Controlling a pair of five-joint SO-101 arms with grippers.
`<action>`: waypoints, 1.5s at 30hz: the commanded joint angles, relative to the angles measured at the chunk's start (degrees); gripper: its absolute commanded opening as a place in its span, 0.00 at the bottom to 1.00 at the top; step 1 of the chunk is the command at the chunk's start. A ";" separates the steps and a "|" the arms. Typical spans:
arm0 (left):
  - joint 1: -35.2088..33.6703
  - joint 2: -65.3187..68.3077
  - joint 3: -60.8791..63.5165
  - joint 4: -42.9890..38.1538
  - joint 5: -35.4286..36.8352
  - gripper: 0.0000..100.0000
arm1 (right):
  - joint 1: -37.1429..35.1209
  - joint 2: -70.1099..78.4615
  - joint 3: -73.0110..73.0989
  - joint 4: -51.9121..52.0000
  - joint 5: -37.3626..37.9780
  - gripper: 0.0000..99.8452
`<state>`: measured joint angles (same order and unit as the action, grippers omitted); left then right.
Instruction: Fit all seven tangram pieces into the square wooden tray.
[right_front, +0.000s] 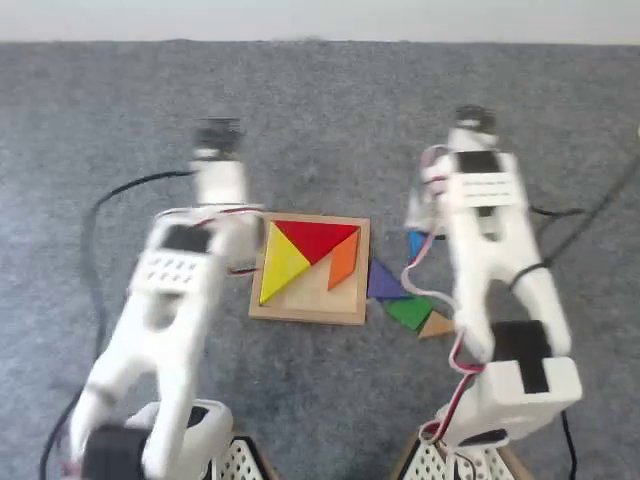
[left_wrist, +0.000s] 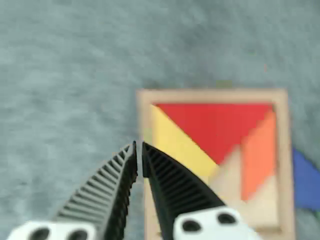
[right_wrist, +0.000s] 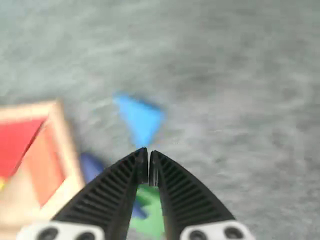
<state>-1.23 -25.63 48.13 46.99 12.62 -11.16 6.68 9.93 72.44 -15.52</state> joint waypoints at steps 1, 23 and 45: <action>-6.33 -10.90 5.85 -6.42 1.85 0.02 | -11.03 -4.18 0.97 -3.12 1.14 0.01; -8.09 0.44 2.15 -6.86 2.11 0.02 | -16.84 13.32 -5.45 -9.71 -3.34 0.01; -7.74 0.79 2.51 -6.86 1.41 0.02 | -1.10 -11.91 -4.75 12.53 13.80 0.03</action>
<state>-9.23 -24.92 52.09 41.63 14.64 -14.77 3.78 -0.35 83.69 -6.02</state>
